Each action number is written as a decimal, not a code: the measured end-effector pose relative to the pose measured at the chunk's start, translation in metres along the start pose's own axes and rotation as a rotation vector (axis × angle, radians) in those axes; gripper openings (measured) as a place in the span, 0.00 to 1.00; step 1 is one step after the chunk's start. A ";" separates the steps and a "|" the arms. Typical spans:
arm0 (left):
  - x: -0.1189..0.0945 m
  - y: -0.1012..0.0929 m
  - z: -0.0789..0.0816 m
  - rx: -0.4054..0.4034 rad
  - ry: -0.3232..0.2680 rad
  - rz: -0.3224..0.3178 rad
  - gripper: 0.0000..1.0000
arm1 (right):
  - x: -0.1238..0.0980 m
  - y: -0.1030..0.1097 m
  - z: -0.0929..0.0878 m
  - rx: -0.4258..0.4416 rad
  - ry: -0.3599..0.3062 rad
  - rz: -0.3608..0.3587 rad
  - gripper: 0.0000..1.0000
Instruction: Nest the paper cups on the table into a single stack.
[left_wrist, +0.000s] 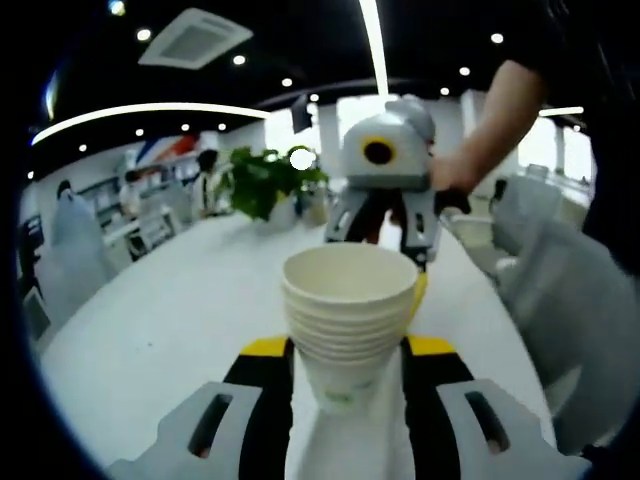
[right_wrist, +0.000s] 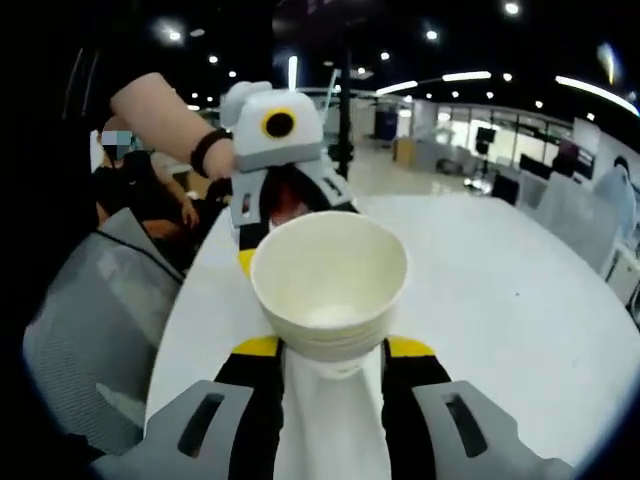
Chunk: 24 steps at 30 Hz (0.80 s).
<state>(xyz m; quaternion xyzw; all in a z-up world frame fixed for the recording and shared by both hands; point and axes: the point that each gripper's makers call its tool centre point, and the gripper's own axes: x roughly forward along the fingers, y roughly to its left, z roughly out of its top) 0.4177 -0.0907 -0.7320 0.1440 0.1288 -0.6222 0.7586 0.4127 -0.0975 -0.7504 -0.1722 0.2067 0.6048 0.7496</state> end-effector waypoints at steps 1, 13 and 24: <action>0.002 0.002 -0.001 -0.001 0.000 0.001 0.41 | 0.000 -0.002 -0.001 -0.001 0.001 -0.001 0.34; 0.017 0.028 -0.015 -0.050 0.001 0.025 0.41 | 0.012 -0.030 -0.014 0.022 0.026 0.000 0.34; 0.027 0.038 -0.027 -0.066 0.011 0.035 0.41 | 0.018 -0.041 -0.027 0.030 0.048 -0.007 0.34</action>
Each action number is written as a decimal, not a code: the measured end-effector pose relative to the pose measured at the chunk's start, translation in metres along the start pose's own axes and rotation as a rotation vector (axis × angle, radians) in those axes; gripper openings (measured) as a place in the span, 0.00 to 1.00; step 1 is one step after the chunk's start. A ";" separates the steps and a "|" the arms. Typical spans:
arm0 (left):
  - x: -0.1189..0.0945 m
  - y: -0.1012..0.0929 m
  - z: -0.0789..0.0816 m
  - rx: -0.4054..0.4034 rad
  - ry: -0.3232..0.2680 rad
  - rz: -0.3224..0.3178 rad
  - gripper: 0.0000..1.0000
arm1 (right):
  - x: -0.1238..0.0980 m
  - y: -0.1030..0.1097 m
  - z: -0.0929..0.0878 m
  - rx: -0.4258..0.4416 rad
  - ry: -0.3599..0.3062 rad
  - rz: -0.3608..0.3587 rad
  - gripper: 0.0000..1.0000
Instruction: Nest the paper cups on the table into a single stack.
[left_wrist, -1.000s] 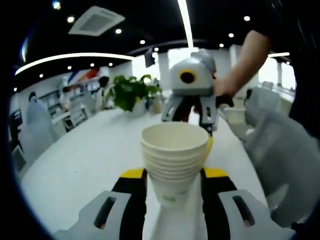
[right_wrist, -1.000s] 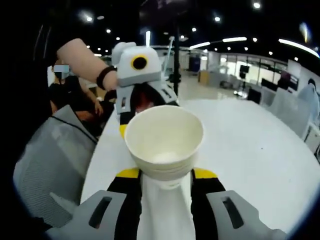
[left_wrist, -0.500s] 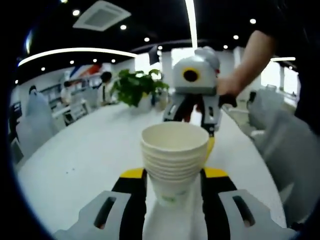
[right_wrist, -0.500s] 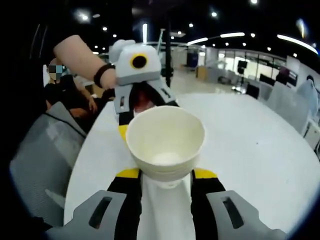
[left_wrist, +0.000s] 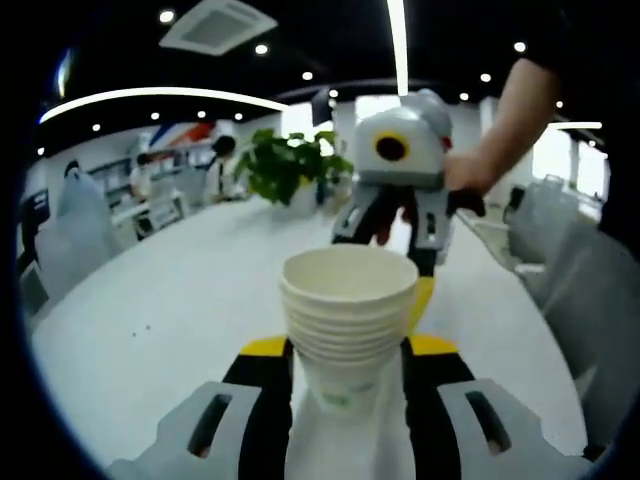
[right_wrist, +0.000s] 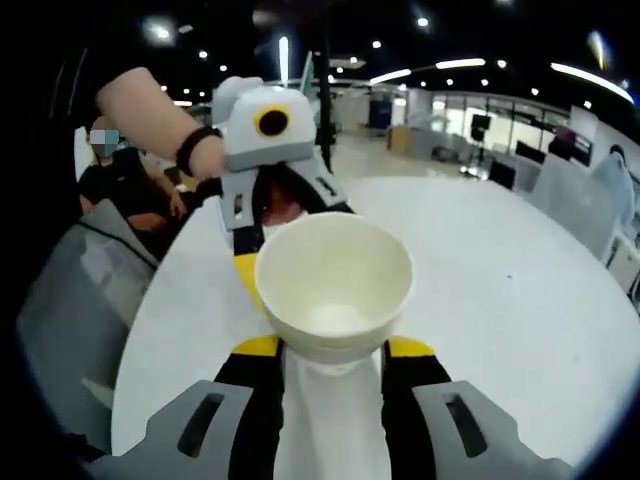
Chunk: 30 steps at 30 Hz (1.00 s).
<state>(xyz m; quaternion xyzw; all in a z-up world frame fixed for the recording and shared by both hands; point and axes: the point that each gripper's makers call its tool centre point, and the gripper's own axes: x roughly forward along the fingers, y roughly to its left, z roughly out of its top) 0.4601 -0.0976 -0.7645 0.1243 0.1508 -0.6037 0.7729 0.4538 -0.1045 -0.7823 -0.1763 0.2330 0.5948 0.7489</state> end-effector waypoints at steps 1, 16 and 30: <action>0.000 0.000 -0.001 0.000 0.001 -0.001 0.41 | 0.000 0.000 -0.001 -0.001 0.003 0.000 0.34; 0.008 0.001 -0.022 0.020 0.061 -0.005 0.41 | 0.009 -0.001 -0.012 0.001 0.014 0.000 0.35; 0.003 0.005 -0.028 0.001 0.064 0.014 0.43 | 0.013 -0.001 -0.012 0.028 -0.007 -0.002 0.37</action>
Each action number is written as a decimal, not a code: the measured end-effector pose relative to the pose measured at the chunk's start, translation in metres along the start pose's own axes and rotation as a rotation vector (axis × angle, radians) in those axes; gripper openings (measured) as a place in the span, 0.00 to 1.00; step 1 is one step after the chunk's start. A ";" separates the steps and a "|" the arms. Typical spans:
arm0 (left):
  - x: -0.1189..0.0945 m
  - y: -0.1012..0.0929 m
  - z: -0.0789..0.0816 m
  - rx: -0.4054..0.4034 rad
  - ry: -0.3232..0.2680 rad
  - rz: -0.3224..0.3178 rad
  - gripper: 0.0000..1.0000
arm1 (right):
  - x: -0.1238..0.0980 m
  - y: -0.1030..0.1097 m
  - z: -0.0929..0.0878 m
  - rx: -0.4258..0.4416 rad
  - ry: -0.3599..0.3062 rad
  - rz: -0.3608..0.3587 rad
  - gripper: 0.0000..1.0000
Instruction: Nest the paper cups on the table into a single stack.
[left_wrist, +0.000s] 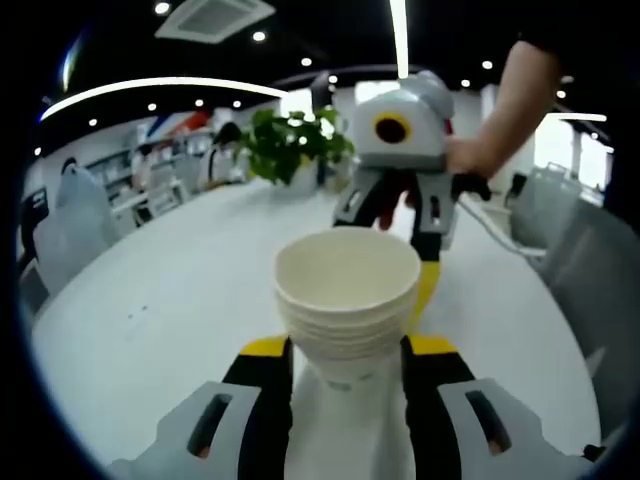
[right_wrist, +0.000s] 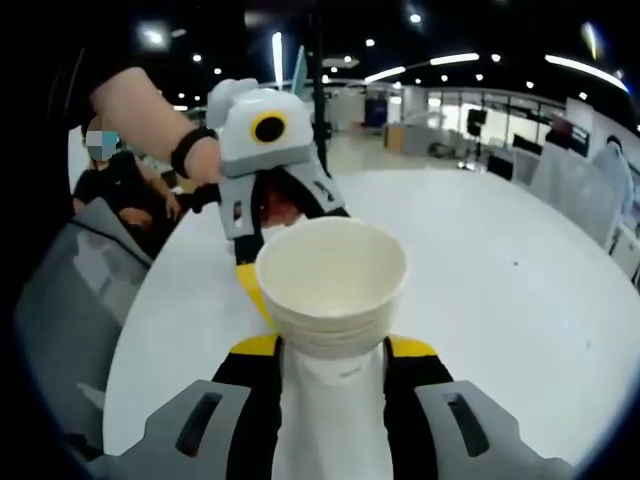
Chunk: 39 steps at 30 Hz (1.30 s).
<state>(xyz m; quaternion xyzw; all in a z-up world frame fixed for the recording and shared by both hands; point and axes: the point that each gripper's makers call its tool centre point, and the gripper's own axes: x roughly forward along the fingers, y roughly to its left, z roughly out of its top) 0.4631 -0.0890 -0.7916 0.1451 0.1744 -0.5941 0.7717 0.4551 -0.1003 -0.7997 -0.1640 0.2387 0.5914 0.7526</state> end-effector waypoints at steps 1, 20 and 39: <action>-0.001 0.001 0.000 -0.001 0.000 0.006 0.43 | 0.000 0.000 0.000 0.000 0.001 -0.001 0.37; -0.027 -0.006 0.004 -0.064 -0.016 0.077 0.53 | -0.021 0.012 -0.006 0.035 0.000 -0.055 0.52; -0.088 -0.034 0.021 -0.124 -0.058 0.221 0.76 | -0.069 0.046 0.007 0.134 -0.085 -0.214 0.81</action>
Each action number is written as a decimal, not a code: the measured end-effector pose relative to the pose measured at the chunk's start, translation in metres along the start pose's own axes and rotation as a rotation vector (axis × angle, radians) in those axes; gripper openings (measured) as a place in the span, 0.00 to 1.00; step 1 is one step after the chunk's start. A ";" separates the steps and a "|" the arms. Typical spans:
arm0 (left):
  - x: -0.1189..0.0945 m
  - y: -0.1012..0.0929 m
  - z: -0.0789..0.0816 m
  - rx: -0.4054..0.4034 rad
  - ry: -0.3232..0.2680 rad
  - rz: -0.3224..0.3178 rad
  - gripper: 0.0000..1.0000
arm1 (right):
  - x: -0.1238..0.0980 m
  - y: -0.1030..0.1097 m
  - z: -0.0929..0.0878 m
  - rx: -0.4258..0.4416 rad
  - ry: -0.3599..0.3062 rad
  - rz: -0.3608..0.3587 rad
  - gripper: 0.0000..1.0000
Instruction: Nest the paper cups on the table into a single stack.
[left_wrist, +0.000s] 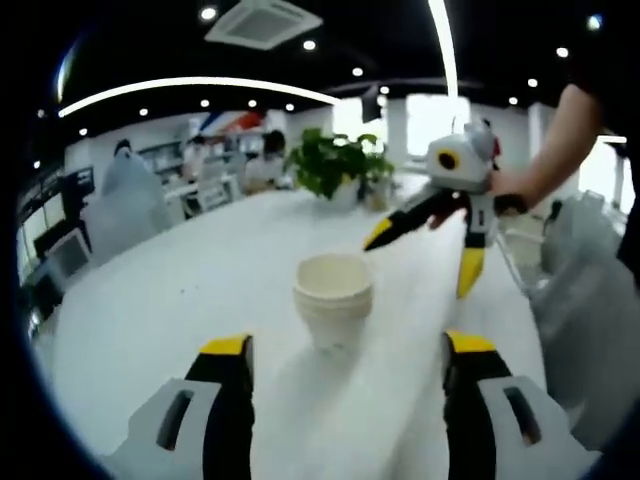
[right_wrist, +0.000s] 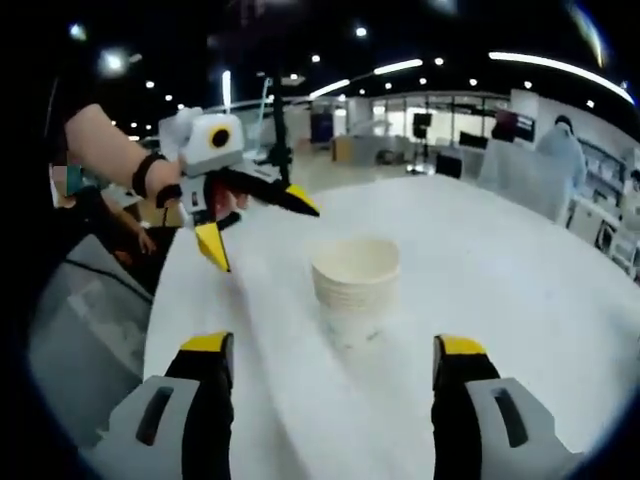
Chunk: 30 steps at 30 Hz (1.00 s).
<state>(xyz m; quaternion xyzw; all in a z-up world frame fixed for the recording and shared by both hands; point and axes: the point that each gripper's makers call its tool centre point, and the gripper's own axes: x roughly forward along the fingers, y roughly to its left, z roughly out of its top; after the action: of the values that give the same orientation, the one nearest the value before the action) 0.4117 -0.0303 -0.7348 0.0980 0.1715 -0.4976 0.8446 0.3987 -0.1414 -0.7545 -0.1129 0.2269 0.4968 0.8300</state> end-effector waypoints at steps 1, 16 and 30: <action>-0.004 -0.003 0.000 -0.007 -0.005 0.007 0.78 | -0.004 0.003 0.001 0.001 -0.004 -0.008 0.82; -0.057 -0.040 0.006 -0.103 -0.094 0.042 0.97 | -0.045 0.044 0.003 0.086 -0.097 -0.098 1.00; -0.081 -0.058 0.010 -0.117 -0.118 0.054 0.98 | -0.061 0.065 0.003 0.079 -0.117 -0.128 1.00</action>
<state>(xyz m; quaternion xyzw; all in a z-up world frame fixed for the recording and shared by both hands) 0.3270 0.0038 -0.6940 0.0236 0.1476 -0.4686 0.8707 0.3176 -0.1563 -0.7199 -0.0653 0.1897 0.4392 0.8757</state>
